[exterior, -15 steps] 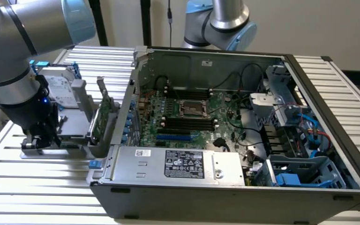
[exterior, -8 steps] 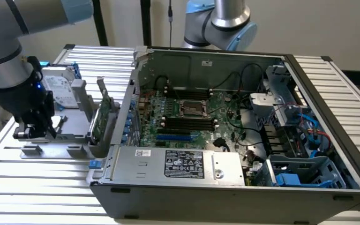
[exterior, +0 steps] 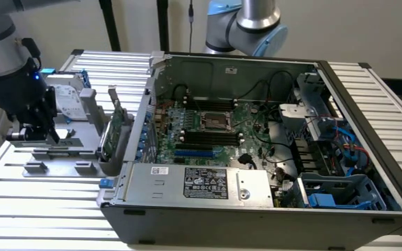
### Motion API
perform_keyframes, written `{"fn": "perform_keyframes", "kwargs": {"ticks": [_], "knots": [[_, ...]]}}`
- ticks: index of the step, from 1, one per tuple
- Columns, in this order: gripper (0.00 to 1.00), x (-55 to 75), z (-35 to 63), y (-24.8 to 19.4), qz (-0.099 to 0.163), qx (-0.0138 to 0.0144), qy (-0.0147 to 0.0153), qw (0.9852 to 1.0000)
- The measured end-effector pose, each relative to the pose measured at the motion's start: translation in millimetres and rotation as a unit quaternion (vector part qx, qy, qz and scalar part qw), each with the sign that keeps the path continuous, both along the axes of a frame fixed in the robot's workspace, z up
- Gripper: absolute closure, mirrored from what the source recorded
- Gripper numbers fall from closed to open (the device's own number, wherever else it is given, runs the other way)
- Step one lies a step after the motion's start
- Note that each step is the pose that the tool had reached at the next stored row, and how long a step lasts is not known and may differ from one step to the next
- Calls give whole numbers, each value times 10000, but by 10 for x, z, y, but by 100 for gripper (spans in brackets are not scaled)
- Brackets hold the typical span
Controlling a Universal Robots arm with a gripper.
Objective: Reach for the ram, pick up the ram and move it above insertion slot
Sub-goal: 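Pick up the ram and move it above insertion slot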
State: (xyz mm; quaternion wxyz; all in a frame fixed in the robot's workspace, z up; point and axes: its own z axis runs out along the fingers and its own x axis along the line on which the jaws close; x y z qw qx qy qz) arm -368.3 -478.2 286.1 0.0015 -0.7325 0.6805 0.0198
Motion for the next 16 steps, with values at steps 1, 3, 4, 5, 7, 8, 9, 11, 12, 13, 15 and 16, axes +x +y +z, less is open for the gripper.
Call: {"fn": "perform_keyframes", "kwargs": {"ticks": [1, 3, 4, 5, 7, 8, 9, 11, 12, 13, 15, 16], "knots": [[87, 9, 42, 0, 1, 1, 0, 10000], [87, 25, 122, 0, 0, 2, 1, 10000], [87, 35, 161, 0, 0, 3, 1, 10000], [87, 46, 202, 0, 1, 4, 2, 10000], [87, 74, 278, 1, 0, 4, 1, 10000], [87, 95, 309, 4, 0, 5, 1, 10000], [87, 116, 339, 8, 0, 5, 1, 10000], [87, 164, 393, 16, 0, 5, 1, 10000], [87, 192, 420, 20, 0, 6, 1, 10000], [87, 220, 446, 24, 0, 7, 1, 10000], [87, 281, 504, 33, 0, 7, 2, 10000], [87, 311, 531, 36, 0, 9, 1, 10000]]}}
